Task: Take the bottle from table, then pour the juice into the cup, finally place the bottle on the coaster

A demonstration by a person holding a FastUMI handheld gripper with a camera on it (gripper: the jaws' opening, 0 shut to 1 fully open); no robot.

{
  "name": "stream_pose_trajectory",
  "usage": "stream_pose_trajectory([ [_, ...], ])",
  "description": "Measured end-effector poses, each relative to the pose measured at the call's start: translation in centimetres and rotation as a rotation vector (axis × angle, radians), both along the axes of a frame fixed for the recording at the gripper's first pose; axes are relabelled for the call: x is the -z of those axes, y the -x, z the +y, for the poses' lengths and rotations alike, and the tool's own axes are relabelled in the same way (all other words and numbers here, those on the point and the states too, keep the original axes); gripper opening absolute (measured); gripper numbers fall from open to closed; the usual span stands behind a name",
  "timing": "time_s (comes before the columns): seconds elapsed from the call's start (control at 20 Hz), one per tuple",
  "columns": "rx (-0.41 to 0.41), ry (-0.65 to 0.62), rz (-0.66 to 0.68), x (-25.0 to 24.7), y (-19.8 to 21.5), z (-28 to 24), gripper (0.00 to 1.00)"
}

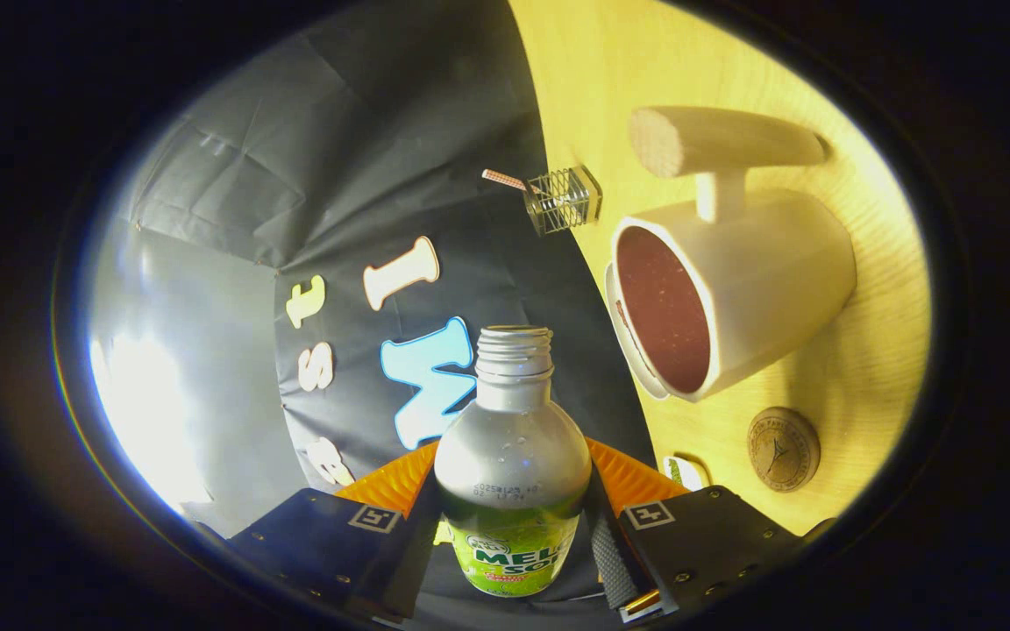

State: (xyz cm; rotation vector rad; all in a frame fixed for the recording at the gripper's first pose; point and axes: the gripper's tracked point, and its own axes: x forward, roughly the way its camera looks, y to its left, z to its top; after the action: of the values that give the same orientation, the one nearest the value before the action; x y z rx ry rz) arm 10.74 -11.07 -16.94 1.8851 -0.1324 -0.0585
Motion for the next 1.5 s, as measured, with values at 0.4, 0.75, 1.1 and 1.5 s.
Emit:
stream_pose_trajectory([
  [0.4, -0.009, 0.196, 0.036, -0.7, 0.4, -0.2, 0.77],
  [0.75, -0.047, 0.393, 0.049, -2.5, 0.8, 1.2, 0.77],
  [1.1, -0.088, 0.646, 0.065, -4.7, 1.1, 3.4, 0.77],
  [1.5, -0.061, 1.149, 0.175, -7.3, 1.9, 4.3, 0.77],
])
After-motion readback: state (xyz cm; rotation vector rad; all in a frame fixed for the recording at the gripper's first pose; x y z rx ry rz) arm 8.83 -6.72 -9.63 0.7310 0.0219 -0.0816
